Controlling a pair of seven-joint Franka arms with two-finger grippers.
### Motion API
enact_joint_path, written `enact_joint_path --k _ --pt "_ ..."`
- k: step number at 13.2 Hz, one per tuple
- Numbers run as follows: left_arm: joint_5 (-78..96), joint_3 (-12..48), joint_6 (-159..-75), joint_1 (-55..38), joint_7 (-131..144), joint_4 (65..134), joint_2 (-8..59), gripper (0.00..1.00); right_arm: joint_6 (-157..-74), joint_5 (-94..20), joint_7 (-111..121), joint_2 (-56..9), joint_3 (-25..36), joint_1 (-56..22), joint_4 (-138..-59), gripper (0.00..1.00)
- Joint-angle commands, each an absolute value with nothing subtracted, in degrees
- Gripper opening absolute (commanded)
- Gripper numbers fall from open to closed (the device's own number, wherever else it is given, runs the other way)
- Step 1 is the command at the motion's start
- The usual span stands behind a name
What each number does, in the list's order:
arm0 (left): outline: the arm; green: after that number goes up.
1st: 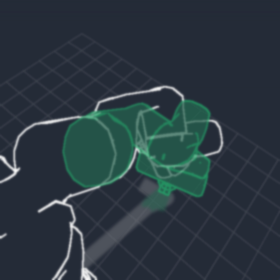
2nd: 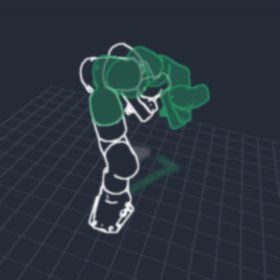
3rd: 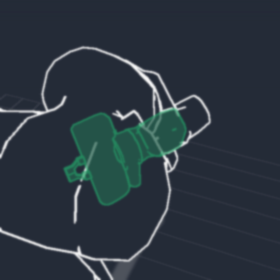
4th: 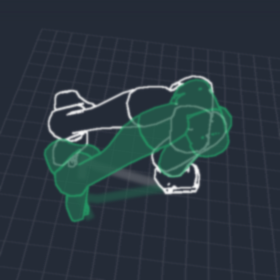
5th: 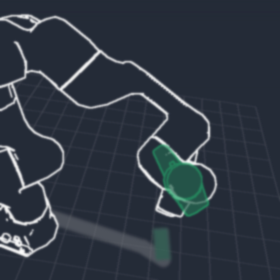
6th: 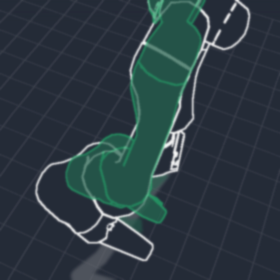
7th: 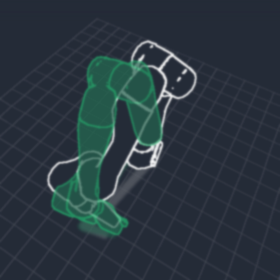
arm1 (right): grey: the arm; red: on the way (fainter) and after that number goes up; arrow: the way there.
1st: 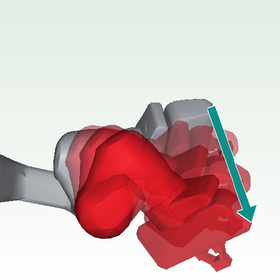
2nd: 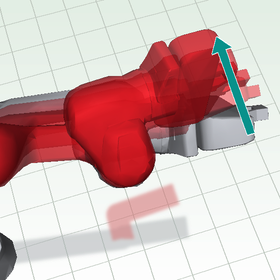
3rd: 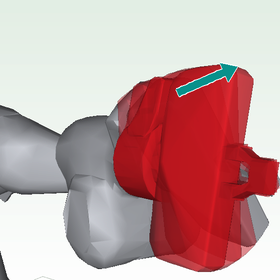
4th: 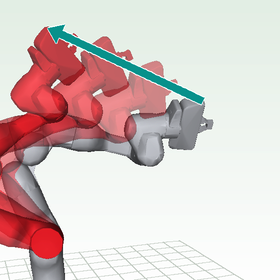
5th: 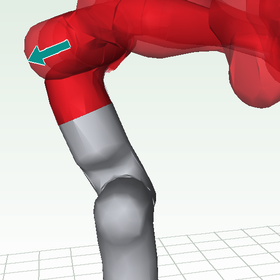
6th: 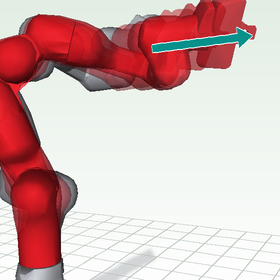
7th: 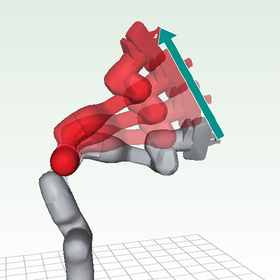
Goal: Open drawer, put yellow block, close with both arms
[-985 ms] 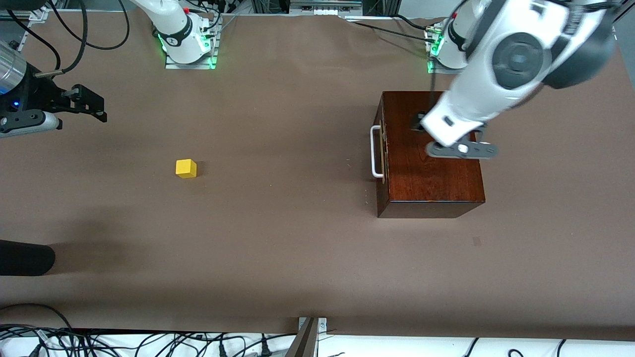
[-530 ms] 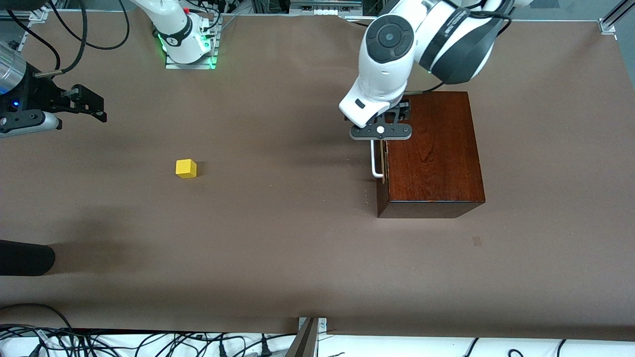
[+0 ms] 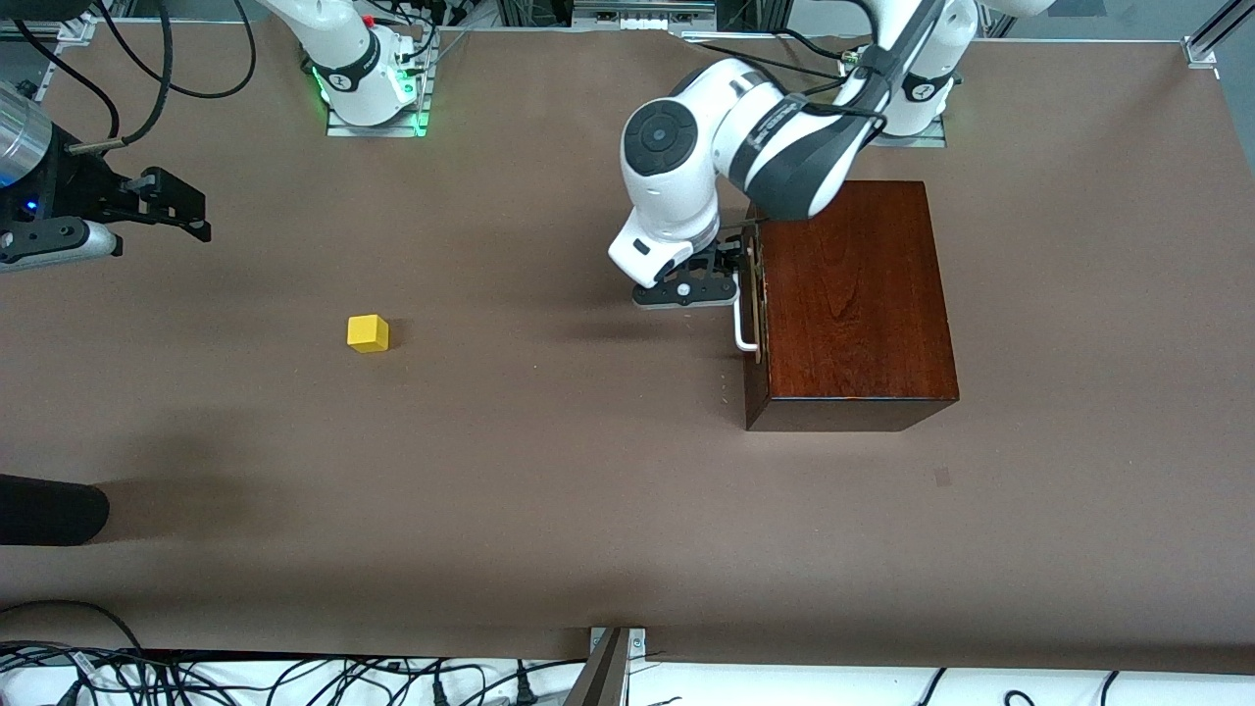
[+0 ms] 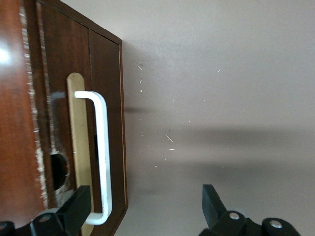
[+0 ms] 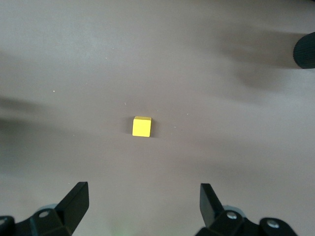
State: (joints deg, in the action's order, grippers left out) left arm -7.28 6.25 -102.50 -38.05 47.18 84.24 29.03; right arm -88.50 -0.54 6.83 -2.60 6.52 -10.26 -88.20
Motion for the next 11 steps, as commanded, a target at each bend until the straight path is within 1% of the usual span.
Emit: enact_joint_path --k 1,6,11 --pt "-9.1 5.7 -102.6 -39.2 48.3 83.8 30.6 1.0 -87.4 0.0 6.9 -3.2 6.4 -10.0 -86.7 1.0" --pt "-16.2 5.7 -105.6 -39.0 48.3 91.8 30.2 1.0 -87.4 -0.1 7.0 -3.2 6.4 -10.0 -86.7 1.0" --pt "-16.3 5.7 -105.6 -39.1 48.3 94.8 29.8 1.0 -87.5 0.0 7.0 -3.3 6.9 -9.9 -86.7 1.0"
